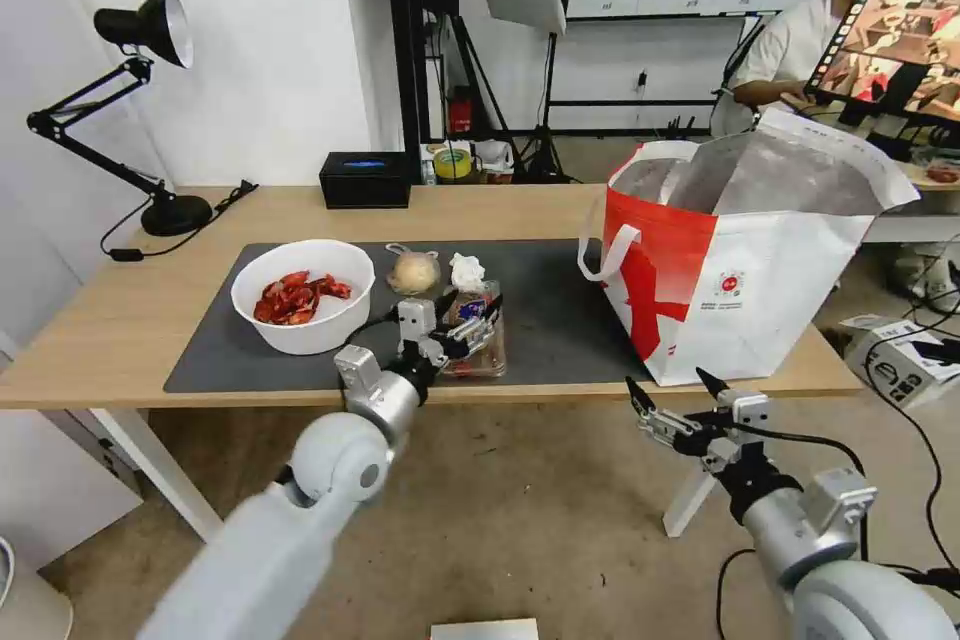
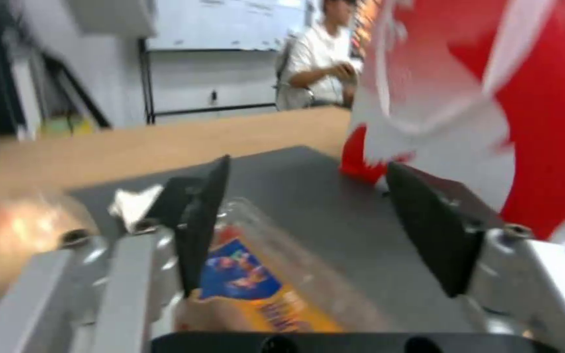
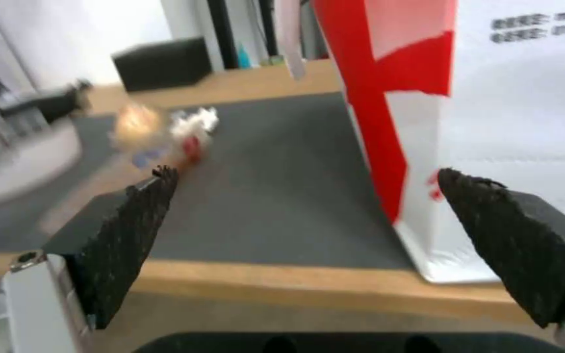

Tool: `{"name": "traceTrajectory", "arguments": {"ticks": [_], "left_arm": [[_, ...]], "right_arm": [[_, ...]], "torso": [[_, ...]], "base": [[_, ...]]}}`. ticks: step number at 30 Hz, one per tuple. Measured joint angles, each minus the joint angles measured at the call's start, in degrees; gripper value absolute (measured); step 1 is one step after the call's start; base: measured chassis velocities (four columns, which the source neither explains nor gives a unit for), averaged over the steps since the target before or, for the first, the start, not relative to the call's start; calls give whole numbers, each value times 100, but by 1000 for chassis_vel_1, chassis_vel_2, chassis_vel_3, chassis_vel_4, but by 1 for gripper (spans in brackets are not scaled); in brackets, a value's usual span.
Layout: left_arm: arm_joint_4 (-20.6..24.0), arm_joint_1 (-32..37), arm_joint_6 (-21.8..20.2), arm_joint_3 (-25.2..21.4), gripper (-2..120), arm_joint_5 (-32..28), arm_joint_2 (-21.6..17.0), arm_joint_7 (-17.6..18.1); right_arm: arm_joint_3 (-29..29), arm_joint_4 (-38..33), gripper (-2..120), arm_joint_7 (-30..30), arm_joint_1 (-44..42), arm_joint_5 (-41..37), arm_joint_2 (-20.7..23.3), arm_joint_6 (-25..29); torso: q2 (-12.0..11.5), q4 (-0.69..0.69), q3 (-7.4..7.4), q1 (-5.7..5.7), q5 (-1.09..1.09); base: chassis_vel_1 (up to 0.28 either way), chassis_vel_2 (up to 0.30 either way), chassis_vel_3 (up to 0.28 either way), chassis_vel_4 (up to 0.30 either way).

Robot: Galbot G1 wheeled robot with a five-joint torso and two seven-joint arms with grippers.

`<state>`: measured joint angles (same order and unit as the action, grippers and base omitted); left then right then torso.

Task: Pick up the trash from the table and place it into the takeout bag.

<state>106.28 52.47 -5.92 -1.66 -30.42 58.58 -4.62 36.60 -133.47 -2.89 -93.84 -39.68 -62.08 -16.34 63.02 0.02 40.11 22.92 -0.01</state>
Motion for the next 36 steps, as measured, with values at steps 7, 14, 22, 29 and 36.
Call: {"name": "traceTrajectory", "arguments": {"ticks": [7,14,22,29,36], "left_arm": [[-245,-284,117,262,35,248,-335,-577],[-365,-302,186,417,13,456,-431,-842],[-601,-570,240,775,0,575,-416,-899],[-645,-497,261,733,0,586,-430,-868],[-636,-355,264,614,0,585,-441,-834]], "right_arm": [[-45,56,100,-210,372,-1350,294,-48],[-275,238,100,-419,922,-2211,572,-106],[-680,585,100,-855,1800,-3385,630,-134],[-1267,1116,100,-1050,2548,-4044,662,-194],[-1928,1696,100,-1254,3389,-4532,590,-355]], "torso": [[0,-2,0,0,1],[0,-2,0,0,0],[0,-3,0,0,1],[0,-2,0,0,2],[0,-2,0,0,0]], "base": [[0,0,0,0],[0,0,0,0],[0,0,0,0],[0,0,0,0],[0,0,0,0]]}}
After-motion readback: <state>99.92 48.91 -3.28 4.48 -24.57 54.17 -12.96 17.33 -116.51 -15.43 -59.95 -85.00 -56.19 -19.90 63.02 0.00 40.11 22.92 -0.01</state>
